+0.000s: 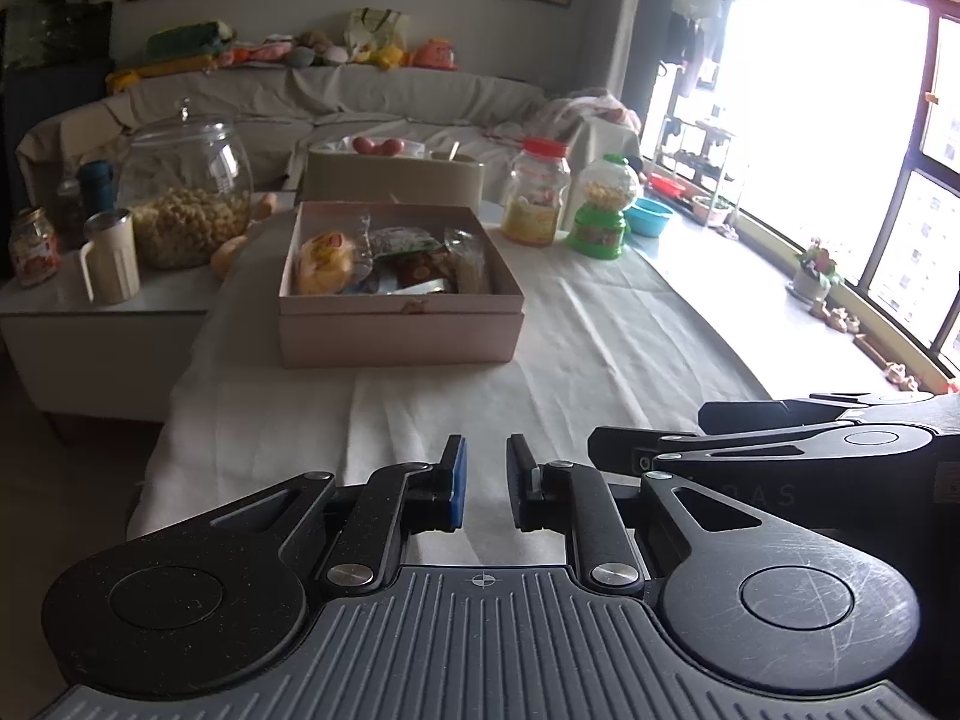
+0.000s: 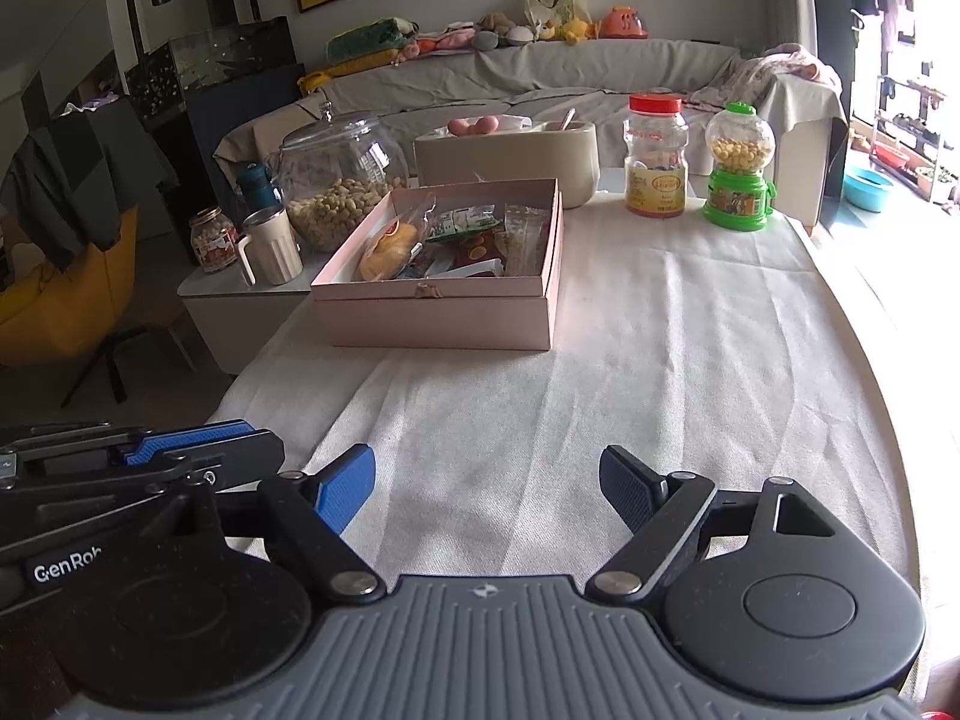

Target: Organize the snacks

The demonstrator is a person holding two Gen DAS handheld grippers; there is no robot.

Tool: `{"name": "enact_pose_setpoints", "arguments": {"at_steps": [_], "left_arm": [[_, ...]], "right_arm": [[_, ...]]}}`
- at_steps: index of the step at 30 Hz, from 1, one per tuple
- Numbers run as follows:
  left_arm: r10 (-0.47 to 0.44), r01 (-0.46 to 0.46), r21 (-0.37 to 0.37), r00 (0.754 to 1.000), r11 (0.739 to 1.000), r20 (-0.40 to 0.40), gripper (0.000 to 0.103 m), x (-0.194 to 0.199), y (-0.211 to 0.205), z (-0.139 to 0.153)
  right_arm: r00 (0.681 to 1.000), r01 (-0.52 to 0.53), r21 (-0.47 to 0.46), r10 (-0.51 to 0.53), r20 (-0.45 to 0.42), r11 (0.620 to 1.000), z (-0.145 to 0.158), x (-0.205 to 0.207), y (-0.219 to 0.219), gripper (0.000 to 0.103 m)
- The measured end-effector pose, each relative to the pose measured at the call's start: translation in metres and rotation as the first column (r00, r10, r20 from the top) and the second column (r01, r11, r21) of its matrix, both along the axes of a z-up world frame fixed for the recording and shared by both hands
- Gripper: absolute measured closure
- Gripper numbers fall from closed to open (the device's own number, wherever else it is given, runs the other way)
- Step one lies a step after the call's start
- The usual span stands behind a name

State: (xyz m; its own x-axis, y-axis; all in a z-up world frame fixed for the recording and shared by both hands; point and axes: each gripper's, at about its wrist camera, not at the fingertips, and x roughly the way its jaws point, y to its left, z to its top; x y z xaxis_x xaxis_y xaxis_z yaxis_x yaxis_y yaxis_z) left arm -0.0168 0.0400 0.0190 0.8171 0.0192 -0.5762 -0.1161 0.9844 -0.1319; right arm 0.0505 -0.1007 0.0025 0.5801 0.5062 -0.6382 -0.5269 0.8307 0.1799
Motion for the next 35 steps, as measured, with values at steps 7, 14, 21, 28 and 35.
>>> {"name": "enact_pose_setpoints", "arguments": {"at_steps": [7, 14, 21, 28, 35], "left_arm": [[0.016, -0.016, 0.005, 1.0, 1.0, -0.013, 0.085, 0.003, 0.003, -0.003], [-0.001, 0.002, -0.054, 1.0, 0.999, 0.019, 0.085, 0.008, 0.015, -0.011], [0.132, -0.134, -0.188, 0.991, 0.973, -0.018, 0.085, 0.022, 0.08, -0.03], [0.365, -0.325, -0.299, 0.927, 0.897, 0.086, 0.084, 0.032, 0.163, -0.039], [0.406, -0.351, -0.254, 0.89, 0.901, 0.209, 0.084, 0.085, 0.193, -0.031]], "right_arm": [[1.0, -0.001, 0.0, 0.001, -0.002, 1.0, 0.0, 0.0, 0.0, 0.02], [1.0, -0.006, -0.027, 0.006, 0.01, 1.0, -0.002, 0.003, 0.003, 0.02], [0.986, -0.129, -0.17, 0.145, 0.086, 0.977, -0.027, 0.035, 0.04, 0.011], [0.66, -0.736, -0.216, 0.751, -0.015, 0.642, -0.072, 0.043, 0.146, 0.011], [0.447, -0.874, -0.143, 0.884, 0.133, 0.464, -0.101, 0.067, 0.143, 0.0]]}}
